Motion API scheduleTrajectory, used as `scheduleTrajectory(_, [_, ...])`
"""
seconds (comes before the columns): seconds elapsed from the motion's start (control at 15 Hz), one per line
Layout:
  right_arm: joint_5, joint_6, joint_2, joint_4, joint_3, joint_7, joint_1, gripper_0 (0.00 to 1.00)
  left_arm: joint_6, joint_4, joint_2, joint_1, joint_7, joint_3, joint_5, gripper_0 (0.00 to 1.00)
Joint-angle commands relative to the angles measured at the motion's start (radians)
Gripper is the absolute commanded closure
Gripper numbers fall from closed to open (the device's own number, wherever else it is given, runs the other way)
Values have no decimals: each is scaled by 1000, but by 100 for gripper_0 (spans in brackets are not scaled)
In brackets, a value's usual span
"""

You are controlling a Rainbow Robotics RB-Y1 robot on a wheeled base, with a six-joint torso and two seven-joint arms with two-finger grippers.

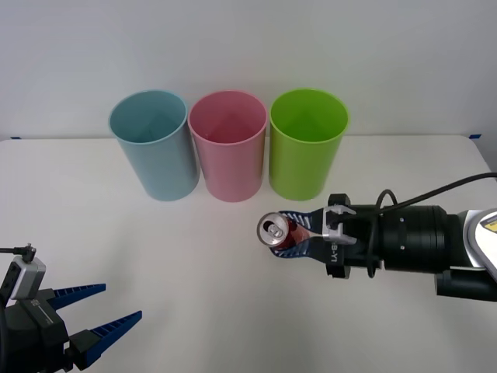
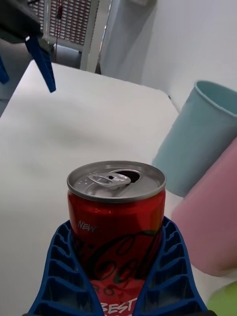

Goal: Put cans in the blue bin and PET bottles in the pink bin and trash in the green bin.

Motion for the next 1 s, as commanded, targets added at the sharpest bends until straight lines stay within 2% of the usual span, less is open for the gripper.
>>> scheduleTrajectory(0.07, [-40,-13,50,-18,-62,-65,-5,100,0,0,0,0,0,0,0,0])
scheduleTrajectory(0.33, [-17,2,73,-77,-94,-268,-90,100,0,0,0,0,0,0,0,0])
scheduleTrajectory(0.4, [6,2,87,-77,-94,-309,-128,100,0,0,0,0,0,0,0,0])
scheduleTrajectory(0.53, [108,2,150,-69,-91,-426,-219,100,0,0,0,0,0,0,0,0])
scheduleTrajectory(0.73, [229,-38,268,19,-96,-514,-352,100,0,0,0,0,0,0,0,0])
scheduleTrajectory(0.8, [261,-47,283,58,-94,-521,-406,100,0,0,0,0,0,0,0,0])
scheduleTrajectory(0.93, [270,-42,323,150,-85,-528,-472,100,0,0,0,0,0,0,0,0])
scheduleTrajectory(1.0, [304,-33,363,215,-79,-525,-519,100,0,0,0,0,0,0,0,0])
